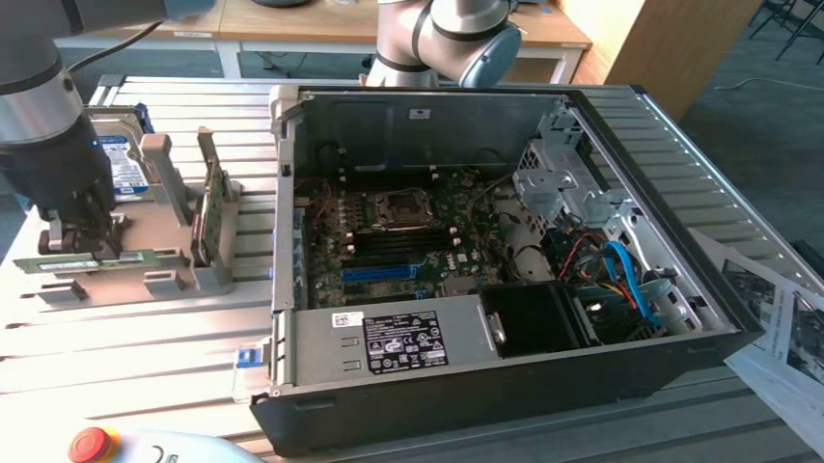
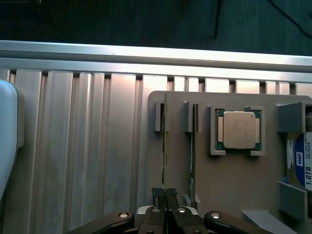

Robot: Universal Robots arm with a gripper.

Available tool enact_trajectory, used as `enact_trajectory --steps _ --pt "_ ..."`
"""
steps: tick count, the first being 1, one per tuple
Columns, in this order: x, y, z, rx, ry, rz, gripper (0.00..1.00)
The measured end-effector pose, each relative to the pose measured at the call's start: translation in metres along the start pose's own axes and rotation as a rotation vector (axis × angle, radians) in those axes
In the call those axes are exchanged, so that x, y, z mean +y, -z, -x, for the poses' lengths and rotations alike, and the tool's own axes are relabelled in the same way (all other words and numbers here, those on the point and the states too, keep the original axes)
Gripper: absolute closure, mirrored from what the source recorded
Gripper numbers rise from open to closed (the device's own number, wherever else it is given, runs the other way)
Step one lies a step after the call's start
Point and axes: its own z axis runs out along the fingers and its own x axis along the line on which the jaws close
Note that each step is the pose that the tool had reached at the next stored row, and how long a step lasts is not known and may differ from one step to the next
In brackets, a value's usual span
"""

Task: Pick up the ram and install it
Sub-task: 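Pick up the ram and move it above insertion slot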

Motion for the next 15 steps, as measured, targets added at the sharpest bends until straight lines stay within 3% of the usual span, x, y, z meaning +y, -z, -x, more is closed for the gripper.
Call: enact_trajectory --steps 5,15 --pt "0.0002 0.0060 0.0001 0.0010 -0.003 0.0087 0.88" --pt "0.0005 0.0106 0.0002 0.0012 -0.003 0.0091 0.88"
